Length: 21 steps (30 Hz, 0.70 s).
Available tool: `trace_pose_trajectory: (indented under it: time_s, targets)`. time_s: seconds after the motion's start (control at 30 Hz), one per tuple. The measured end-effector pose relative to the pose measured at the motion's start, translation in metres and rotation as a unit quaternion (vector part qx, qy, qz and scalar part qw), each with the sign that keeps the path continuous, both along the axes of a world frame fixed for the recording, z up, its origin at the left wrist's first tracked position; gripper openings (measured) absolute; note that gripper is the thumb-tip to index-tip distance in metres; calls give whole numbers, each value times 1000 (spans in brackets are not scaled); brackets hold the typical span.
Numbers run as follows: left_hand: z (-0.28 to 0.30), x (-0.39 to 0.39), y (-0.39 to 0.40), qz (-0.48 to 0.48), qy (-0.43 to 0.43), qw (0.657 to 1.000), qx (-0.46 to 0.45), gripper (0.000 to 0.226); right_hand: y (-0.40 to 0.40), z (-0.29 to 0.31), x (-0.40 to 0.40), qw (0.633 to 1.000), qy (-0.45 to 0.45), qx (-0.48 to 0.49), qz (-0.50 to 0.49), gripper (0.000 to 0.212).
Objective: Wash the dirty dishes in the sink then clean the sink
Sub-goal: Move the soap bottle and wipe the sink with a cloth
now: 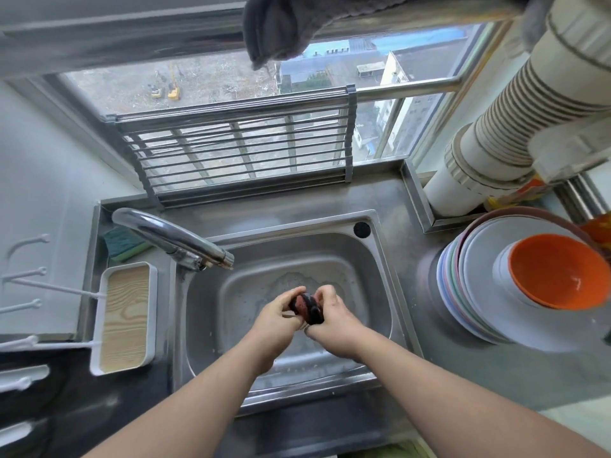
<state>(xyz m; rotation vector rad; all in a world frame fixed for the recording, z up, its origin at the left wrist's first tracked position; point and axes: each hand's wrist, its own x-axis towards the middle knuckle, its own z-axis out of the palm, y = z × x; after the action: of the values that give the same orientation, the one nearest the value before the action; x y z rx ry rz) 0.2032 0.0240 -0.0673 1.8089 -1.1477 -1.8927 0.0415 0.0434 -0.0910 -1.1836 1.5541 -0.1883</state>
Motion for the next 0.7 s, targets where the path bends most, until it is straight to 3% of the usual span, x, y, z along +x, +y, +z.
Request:
trace_pose_trajectory:
  time_s: [0.1, 0.17, 0.3, 0.4, 0.43, 0.5, 0.6, 0.7]
  targets:
    - [12, 0, 2, 19, 47, 999, -10, 34, 3, 18, -14, 989, -113, 30, -92, 34]
    - [18, 2, -3, 40, 59, 997, -22, 21, 4, 29, -25, 985, -126, 11, -120, 14]
    - [33, 10, -13, -6, 74, 997, 0, 29, 6, 43, -44, 962, -128, 9, -239, 29]
    - [46, 10, -10, 5, 77, 997, 19, 42, 9, 46, -49, 878, -195, 29, -436, 29]
    - [49, 12, -9, 26, 90, 995, 31, 46, 9, 49, -50, 851, -217, 33, -477, 30]
    - [54, 15, -7, 73, 138, 986, 61, 45, 11, 55, -51, 832, -246, 37, -496, 33]
    - [60, 21, -8, 104, 160, 978, 84, 44, 12, 71, -43, 847, -241, -4, -474, 43]
    - [59, 31, -7, 53, 53, 991, 108, 50, 8, 99, -39, 893, -172, -132, -394, 52]
